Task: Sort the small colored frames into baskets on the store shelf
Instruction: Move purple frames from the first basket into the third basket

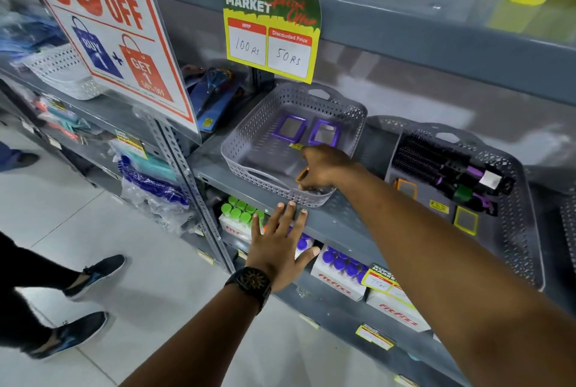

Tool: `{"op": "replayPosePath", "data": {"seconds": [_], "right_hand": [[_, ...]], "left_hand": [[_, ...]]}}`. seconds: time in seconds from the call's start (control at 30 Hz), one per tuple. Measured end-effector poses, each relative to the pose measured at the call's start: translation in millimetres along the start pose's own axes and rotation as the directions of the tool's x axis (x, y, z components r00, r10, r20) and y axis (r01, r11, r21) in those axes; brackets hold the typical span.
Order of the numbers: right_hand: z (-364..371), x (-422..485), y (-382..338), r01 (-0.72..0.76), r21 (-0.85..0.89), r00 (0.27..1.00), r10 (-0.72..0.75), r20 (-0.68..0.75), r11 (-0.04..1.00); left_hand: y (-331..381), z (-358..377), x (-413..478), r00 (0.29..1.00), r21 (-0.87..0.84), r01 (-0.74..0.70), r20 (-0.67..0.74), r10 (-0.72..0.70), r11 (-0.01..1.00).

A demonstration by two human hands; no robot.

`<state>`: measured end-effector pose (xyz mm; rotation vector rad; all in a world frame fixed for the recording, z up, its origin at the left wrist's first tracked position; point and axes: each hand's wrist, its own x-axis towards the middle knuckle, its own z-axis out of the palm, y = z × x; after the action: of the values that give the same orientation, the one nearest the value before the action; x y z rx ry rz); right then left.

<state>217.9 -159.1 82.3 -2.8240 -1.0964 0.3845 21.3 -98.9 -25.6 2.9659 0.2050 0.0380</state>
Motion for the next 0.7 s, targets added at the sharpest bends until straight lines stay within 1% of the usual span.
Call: {"op": "replayPosePath", "data": {"seconds": [0.1,0.17,0.23,0.3,0.33,0.43,0.5,0.6,0.7], "right_hand": [[-7,-10,9,0.043,0.177,0.994,-0.024,-0.109,0.983],[-16,-25,20,0.081,0.33,0.98,-0.015,-0.199,0.941],[-26,-43,34,0.105,0.463,0.952,0.045,-0.301,0.88],[-33,-61,52,0.101,0.525,0.92,0.121,-0.372,0.845],[-36,-74,64,0.077,0.53,0.911,0.157,-0.382,0.844],[-29,-104,99,-0.001,0.536,0.914,0.219,-0.343,0.844],[-20,-126,119,-0.077,0.494,0.941,0.226,-0.25,0.866],[-10,-158,133,-0.191,0.361,0.965,0.241,-0.098,0.913],[2,-171,141,-0.19,0.27,0.978,0.206,-0.03,0.944]], "left_hand": [[6,-4,2,1.0,-0.01,0.001,0.012,0.0,1.0],[13,-4,3,0.998,0.006,-0.057,0.011,0.057,0.998],[22,-3,3,0.995,-0.011,-0.102,-0.003,0.102,0.995],[32,-3,4,0.993,-0.037,-0.113,-0.018,0.113,0.993],[40,-3,4,0.991,-0.035,-0.135,-0.016,0.134,0.99],[61,4,3,0.968,0.006,-0.251,-0.001,0.251,0.968],[71,9,7,0.953,0.023,-0.303,0.007,0.302,0.953],[82,8,17,0.95,-0.005,-0.312,0.004,0.312,0.95],[84,7,26,0.959,-0.037,-0.283,0.001,0.283,0.959]]}}
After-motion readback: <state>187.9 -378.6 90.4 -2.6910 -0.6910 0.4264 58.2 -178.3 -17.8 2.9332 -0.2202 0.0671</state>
